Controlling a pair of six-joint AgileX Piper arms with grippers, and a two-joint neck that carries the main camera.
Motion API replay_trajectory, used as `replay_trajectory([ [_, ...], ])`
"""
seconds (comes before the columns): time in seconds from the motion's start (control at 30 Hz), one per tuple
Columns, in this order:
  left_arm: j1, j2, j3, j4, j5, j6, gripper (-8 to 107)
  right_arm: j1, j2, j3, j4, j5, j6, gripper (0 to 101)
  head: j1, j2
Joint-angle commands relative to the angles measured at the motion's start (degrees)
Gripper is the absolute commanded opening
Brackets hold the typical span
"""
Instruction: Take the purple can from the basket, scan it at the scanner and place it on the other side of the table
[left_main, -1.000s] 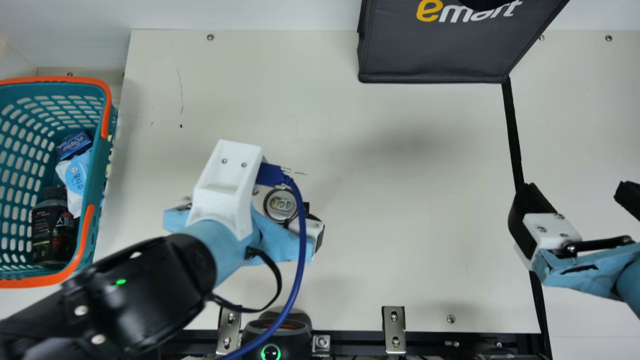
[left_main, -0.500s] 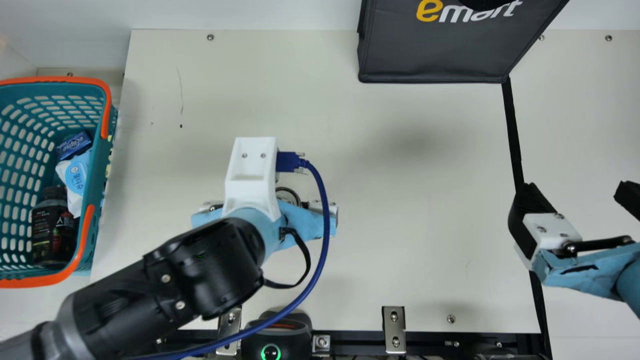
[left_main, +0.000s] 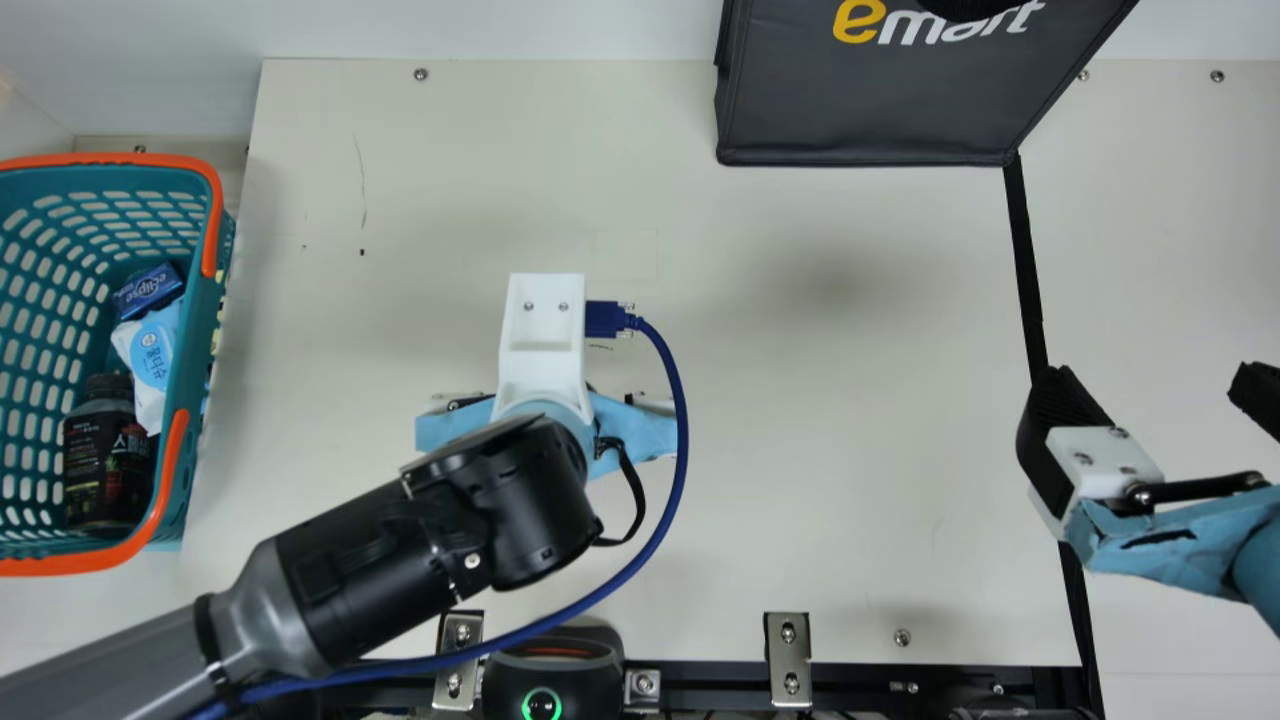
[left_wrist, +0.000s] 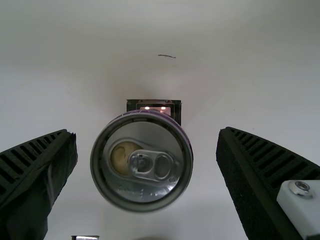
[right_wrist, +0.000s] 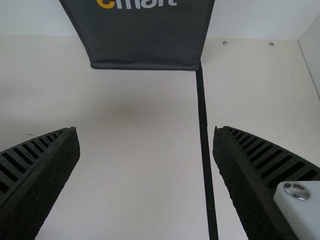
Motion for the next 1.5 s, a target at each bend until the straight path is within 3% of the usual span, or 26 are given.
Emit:
replay_trajectory([
  [0.0, 0.2, 0.3, 0.2, 0.2, -0.5, -0.1, 90, 0.0, 0.0, 0.0, 0.0, 0.0, 0.0, 95, -1.7, 0.0],
  [0.1, 0.6, 0.7, 0.8, 0.2, -1.5, 0.0, 90, 0.0, 0.0, 0.0, 0.0, 0.0, 0.0, 95, -1.7, 0.0],
  [0.6, 1.2, -1.7, 3.5, -0.3, -5.0, 3.7, -8, 0.0, 0.0, 0.0, 0.0, 0.1, 0.0, 95, -1.7, 0.0],
  [1.47, 5.6, -10.9, 5.4, -15.9, -6.7, 56.0, -8, 0.0, 0.0, 0.0, 0.0, 0.0, 0.0, 95, -1.7, 0.0],
])
